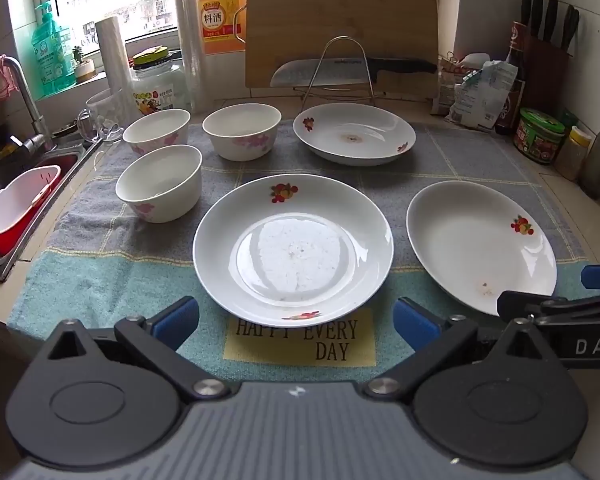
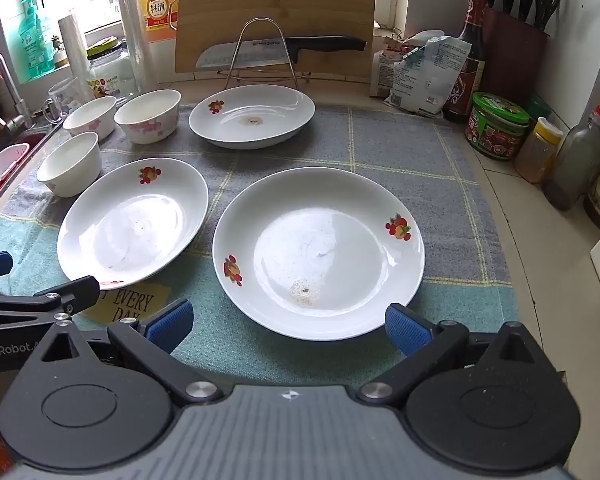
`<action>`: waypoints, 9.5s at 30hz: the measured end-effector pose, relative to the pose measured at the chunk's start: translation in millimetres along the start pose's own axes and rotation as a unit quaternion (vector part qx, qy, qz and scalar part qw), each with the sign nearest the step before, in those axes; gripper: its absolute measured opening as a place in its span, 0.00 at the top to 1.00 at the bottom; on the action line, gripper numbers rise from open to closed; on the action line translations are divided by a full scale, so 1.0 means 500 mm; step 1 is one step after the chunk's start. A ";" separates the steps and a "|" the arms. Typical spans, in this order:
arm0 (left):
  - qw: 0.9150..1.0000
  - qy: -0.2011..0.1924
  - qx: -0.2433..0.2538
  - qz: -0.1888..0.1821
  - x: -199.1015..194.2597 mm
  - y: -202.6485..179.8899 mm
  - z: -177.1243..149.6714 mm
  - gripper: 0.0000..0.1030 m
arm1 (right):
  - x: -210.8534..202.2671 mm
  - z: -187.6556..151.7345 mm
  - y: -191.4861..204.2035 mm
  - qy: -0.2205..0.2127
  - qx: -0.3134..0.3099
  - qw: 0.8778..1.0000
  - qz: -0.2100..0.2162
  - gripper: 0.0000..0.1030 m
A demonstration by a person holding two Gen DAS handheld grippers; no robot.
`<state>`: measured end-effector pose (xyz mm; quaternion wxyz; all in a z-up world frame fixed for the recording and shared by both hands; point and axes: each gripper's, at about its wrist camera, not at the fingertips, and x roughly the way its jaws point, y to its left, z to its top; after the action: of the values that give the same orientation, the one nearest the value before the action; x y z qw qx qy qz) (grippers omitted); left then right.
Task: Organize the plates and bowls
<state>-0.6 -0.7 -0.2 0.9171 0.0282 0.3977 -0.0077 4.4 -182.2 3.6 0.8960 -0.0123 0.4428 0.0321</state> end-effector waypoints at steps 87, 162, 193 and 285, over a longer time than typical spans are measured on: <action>1.000 -0.008 -0.009 0.002 -0.030 -0.001 0.017 0.01 | -0.024 0.004 0.000 -0.021 -0.011 1.000 0.002 0.00; 0.988 0.004 0.027 -0.154 0.095 -0.027 0.098 0.01 | 0.155 -0.101 -0.075 -0.061 -0.084 0.993 0.050 0.00; 0.901 0.133 0.265 -0.316 0.315 -0.188 0.234 0.01 | 0.144 -0.127 -0.074 -0.096 -0.073 0.992 0.042 0.00; 0.811 0.240 0.326 -0.422 0.385 -0.301 0.330 0.12 | 0.162 -0.036 -0.127 -0.041 -0.124 0.989 0.071 0.00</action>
<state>246.1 -159.1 -35.0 0.6356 0.1559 0.5523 -0.5164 43.6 -242.8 -72.0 0.9005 -0.0903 0.3977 0.1508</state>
